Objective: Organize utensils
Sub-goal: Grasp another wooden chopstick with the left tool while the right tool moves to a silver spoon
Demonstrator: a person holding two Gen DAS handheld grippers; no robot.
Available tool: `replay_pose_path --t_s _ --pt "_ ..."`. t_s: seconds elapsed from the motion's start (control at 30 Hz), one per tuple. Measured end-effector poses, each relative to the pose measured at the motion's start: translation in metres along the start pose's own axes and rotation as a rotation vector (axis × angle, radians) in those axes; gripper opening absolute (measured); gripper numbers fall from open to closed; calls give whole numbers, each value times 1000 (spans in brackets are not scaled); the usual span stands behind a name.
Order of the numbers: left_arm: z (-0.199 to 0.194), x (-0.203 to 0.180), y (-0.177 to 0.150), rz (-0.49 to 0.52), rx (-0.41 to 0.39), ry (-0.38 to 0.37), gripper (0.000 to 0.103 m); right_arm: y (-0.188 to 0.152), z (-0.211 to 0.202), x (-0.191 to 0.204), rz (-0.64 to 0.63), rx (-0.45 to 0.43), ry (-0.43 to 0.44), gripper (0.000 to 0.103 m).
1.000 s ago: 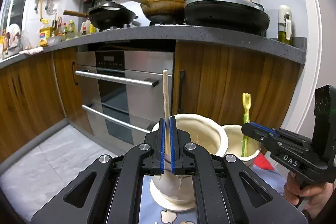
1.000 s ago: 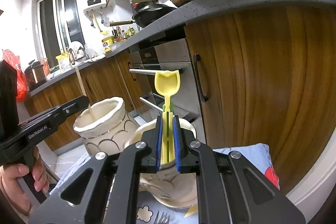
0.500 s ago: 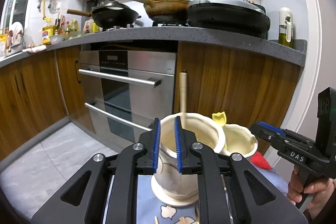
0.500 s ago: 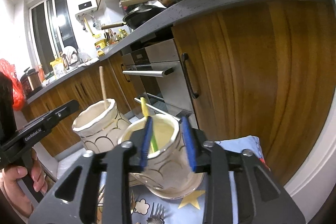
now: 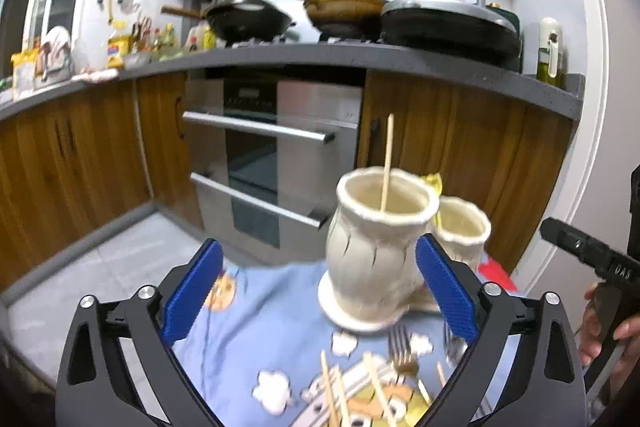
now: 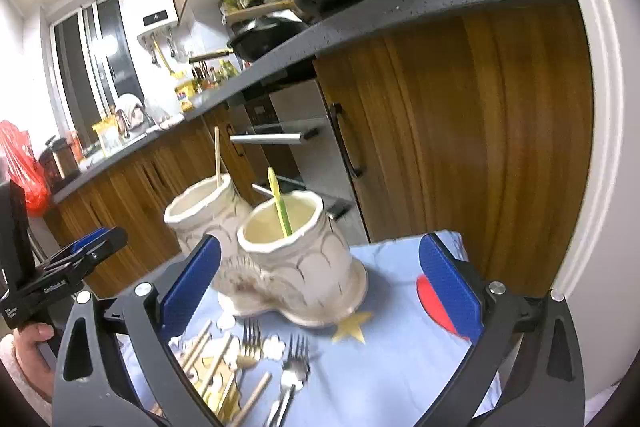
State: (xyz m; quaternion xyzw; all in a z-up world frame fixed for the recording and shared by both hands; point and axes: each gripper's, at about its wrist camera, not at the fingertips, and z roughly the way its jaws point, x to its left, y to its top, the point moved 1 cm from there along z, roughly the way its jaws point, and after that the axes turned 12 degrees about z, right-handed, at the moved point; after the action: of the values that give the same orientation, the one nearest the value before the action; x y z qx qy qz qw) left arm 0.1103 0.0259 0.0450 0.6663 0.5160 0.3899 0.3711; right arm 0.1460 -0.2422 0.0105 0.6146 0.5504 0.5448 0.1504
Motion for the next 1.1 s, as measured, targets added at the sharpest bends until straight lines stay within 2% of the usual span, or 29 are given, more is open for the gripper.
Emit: replay_pose_path --t_s 0.17,0.37,0.53,0.83,0.9,0.97,1.07,1.1 --pt "-10 5 -34 -15 87 23 98 -15 -11 -2 -25 34 -62 98" --pt "-11 3 -79 -1 235 34 98 -36 -14 -8 -31 117 -117 98" --pt "-5 1 -104 -11 367 39 98 -53 -14 -13 -36 175 -154 98" --pt "-2 -16 -115 69 439 32 95 -81 -14 -13 -82 249 -176 98" --pt "-1 -19 -115 69 444 17 90 -84 -15 -11 -94 250 -172 98" --pt "1 -22 -114 73 455 -6 71 -86 -15 -8 -105 254 -167 98" --pt "6 -29 -114 86 481 -41 51 -88 -15 -4 -130 263 -145 98" --pt "6 -32 -114 92 483 -54 49 -88 -16 -2 -143 261 -139 98"
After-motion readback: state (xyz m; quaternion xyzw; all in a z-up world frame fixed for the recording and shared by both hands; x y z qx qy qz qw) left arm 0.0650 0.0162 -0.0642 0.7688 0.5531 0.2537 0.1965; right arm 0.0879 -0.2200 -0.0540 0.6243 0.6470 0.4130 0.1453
